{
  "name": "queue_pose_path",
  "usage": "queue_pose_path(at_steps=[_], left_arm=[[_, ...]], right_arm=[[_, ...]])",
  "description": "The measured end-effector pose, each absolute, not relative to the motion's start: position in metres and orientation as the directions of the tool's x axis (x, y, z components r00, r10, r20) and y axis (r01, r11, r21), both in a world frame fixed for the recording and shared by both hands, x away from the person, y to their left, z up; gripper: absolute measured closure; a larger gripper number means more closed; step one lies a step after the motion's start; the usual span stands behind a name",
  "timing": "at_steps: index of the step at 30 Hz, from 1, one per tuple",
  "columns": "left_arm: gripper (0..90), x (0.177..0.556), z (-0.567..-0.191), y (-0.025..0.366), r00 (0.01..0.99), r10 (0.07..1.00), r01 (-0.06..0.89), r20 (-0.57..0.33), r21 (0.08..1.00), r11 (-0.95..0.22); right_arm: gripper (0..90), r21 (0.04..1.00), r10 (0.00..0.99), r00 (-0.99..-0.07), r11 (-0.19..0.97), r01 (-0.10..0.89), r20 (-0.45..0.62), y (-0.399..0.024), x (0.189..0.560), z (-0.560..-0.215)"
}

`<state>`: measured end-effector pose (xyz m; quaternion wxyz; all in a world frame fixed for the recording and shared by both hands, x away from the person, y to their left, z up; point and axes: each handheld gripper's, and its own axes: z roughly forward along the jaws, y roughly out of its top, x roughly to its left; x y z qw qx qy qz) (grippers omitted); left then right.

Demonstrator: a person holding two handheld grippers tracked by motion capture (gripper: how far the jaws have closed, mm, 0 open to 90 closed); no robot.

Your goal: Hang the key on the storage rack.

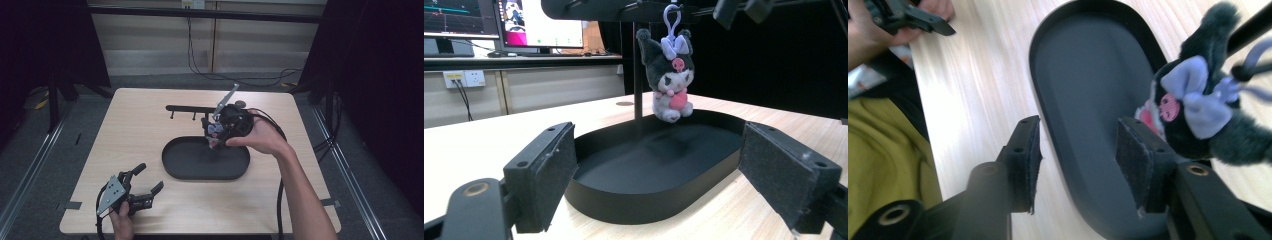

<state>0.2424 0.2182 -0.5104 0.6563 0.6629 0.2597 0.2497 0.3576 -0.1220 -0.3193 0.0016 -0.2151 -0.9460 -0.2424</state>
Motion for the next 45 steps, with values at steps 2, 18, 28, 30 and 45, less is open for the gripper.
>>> queue_pose_path(at_steps=[2,18,28,30,45], left_arm=[[15.3,0.243,-0.510,0.219,0.737,0.675,0.014,-0.005,1.000,-0.008],[15.3,0.243,-0.510,0.219,0.737,0.676,0.013,-0.005,1.000,-0.007],[15.3,0.242,-0.510,0.218,0.739,0.674,0.017,-0.010,1.000,-0.003],[15.4,0.242,-0.510,0.218,0.739,0.674,0.016,-0.010,1.000,-0.003],[15.3,0.243,-0.510,0.219,0.736,0.677,0.013,-0.003,1.000,-0.009]], right_arm=[[48.9,0.508,0.417,-0.900,0.753,0.419,0.125,-0.130,0.351,-0.325],[24.8,0.730,0.472,-0.855,0.505,0.461,0.215,-0.154,0.311,-0.395],[14.4,0.829,0.546,-0.805,0.322,0.458,0.233,-0.173,0.278,-0.439],[14.3,0.839,0.571,-0.784,0.282,0.465,0.242,-0.177,0.270,-0.449],[15.5,0.958,0.824,-0.563,0.114,0.262,0.056,-0.195,0.235,-0.502]])
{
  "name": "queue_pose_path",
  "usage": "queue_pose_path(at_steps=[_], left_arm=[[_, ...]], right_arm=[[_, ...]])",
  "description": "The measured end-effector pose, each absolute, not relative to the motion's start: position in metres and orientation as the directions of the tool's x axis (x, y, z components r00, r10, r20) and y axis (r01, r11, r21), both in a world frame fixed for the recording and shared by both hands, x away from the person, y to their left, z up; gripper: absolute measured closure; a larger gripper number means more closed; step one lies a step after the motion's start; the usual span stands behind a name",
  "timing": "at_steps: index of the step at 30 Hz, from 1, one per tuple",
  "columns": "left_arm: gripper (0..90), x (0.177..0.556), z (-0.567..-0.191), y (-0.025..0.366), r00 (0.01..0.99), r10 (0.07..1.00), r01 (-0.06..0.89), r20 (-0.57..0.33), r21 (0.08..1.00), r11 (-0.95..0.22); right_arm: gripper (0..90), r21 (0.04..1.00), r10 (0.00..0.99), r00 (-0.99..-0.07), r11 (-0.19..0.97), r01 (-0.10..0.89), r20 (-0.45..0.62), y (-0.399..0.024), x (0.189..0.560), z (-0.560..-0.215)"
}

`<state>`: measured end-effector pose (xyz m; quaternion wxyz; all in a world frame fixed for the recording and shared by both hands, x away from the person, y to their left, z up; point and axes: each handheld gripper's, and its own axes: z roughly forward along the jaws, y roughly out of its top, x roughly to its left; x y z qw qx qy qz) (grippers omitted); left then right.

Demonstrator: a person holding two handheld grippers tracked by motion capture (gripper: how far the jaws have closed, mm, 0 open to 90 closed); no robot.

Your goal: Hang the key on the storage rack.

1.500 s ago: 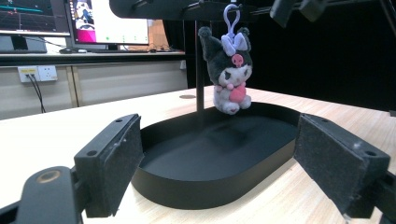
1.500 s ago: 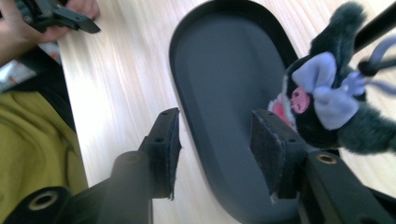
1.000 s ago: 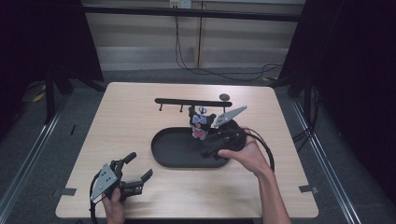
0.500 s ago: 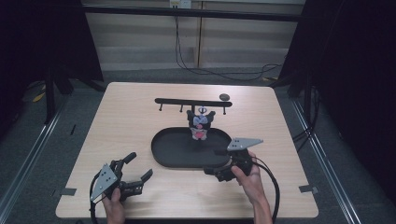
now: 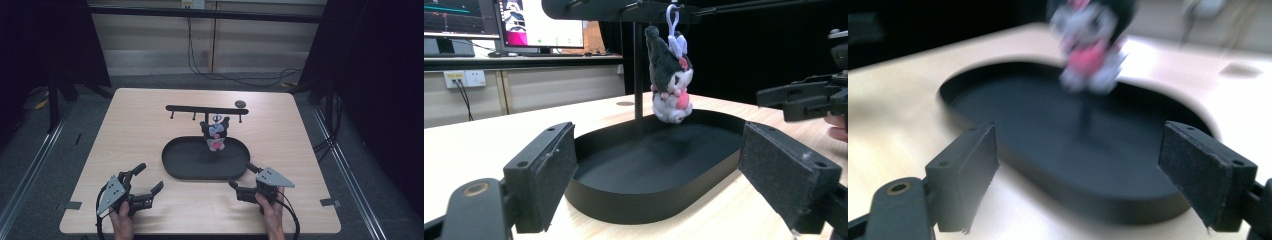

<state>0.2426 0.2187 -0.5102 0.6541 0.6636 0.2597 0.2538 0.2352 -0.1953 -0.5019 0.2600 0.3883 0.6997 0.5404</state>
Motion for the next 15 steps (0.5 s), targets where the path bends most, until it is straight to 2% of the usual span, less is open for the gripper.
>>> queue_pose_path(at_steps=[2,4,11,15], left_arm=[[15.3,0.242,-0.510,0.218,0.739,0.674,0.017,-0.010,1.000,-0.004],[15.3,0.242,-0.510,0.218,0.740,0.673,0.019,-0.012,1.000,-0.003],[15.3,0.242,-0.510,0.218,0.741,0.672,0.019,-0.011,1.000,-0.004],[15.3,0.242,-0.510,0.218,0.741,0.672,0.019,-0.011,1.000,-0.004]], right_arm=[[15.2,0.981,0.851,-0.523,0.066,0.185,0.041,-0.195,0.230,-0.506],[14.3,0.988,0.855,-0.517,0.030,0.150,0.053,-0.196,0.226,-0.507],[14.0,0.999,0.858,-0.514,-0.022,-0.049,-0.006,-0.201,0.208,-0.513],[14.1,1.000,0.854,-0.519,0.006,-0.028,-0.019,-0.198,0.209,-0.512]])
